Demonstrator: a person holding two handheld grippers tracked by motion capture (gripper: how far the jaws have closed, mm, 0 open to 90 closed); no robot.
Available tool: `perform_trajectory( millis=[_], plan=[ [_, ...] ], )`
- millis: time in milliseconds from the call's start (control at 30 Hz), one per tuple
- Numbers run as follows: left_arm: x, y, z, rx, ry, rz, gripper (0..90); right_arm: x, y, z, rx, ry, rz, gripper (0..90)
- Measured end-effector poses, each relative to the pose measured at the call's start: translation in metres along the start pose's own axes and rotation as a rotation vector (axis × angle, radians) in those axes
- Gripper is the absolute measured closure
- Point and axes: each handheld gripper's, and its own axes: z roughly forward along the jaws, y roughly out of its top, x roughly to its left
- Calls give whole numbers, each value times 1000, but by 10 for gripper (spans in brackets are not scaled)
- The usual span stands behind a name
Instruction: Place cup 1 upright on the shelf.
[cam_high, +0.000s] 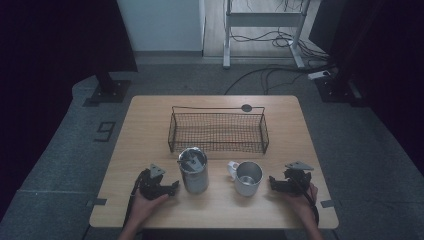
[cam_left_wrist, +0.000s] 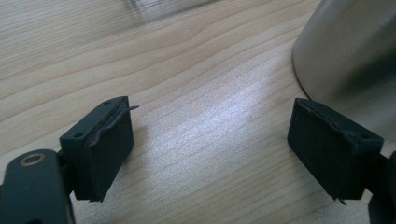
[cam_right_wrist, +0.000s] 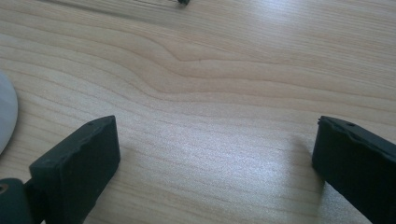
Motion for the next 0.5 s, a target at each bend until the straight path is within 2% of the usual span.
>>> perform_trajectory(
  millis=[300, 500],
  plan=[
    [1, -3, -3, -1, 2, 0, 145, 0, -1, -1, -4, -7, 8, 26],
    [6, -4, -9, -35, 1, -13, 129, 0, -1, -2, -5, -7, 8, 27]
  ],
)
